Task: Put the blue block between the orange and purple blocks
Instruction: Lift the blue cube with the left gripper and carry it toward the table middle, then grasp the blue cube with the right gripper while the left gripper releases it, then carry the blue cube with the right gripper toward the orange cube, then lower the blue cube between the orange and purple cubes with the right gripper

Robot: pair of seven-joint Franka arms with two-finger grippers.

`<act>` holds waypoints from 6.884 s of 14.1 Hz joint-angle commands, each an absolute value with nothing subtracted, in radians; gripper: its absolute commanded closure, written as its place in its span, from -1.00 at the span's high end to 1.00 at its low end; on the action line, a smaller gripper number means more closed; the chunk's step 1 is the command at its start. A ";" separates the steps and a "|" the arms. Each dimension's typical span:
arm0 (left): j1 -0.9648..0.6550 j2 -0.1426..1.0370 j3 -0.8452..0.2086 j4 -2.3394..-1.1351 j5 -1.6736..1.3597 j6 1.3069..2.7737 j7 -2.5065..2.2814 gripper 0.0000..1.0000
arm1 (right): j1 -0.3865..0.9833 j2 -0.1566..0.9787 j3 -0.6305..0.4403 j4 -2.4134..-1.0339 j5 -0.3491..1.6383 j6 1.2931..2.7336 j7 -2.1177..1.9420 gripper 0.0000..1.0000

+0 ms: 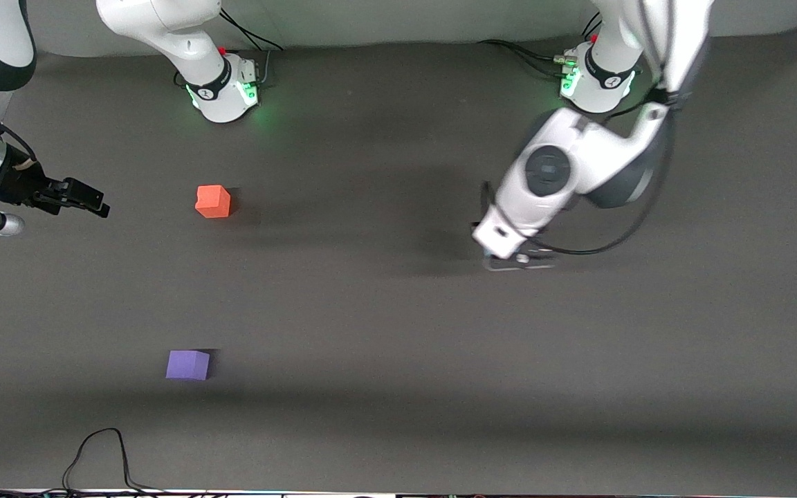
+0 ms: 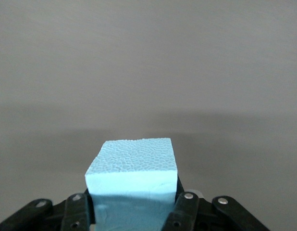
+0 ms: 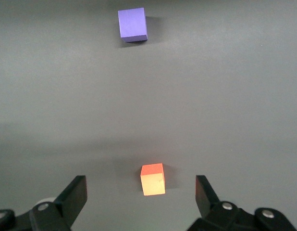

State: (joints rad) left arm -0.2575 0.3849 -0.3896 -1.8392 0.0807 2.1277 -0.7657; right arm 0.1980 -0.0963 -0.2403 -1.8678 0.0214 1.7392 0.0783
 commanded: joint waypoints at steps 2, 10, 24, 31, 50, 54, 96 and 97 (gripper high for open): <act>-0.435 0.632 -0.373 -1.559 0.202 2.108 -1.026 -0.54 | 0.195 -0.081 -0.236 -1.844 0.041 1.715 0.069 1.00; -0.518 0.787 -0.371 -1.529 0.282 2.201 -1.072 0.03 | 0.210 -0.046 -0.229 -1.847 0.044 1.735 0.075 1.00; -0.142 0.378 -0.390 -1.513 0.063 1.735 -0.599 1.00 | 0.215 0.132 0.211 -1.850 0.120 1.992 0.383 1.00; 0.231 0.290 -0.379 -1.525 0.075 1.620 -0.122 1.00 | 0.305 0.508 0.472 -1.650 -0.233 2.210 0.892 1.00; -0.113 -0.035 0.072 -1.703 0.066 1.594 -0.003 1.00 | 0.482 0.816 0.472 -1.615 -0.652 2.389 1.387 -0.65; -0.112 -0.026 0.072 -1.660 0.063 1.588 0.012 1.00 | 0.375 0.691 0.526 -1.630 -0.620 2.232 1.373 -0.65; -0.109 0.021 0.074 -1.586 -0.011 1.496 0.057 1.00 | 0.160 -0.156 -0.160 -2.134 0.031 2.083 0.147 1.00; -0.109 0.021 0.074 -1.586 -0.014 1.496 0.055 1.00 | 0.160 -0.172 -0.158 -2.064 0.031 1.969 0.147 1.00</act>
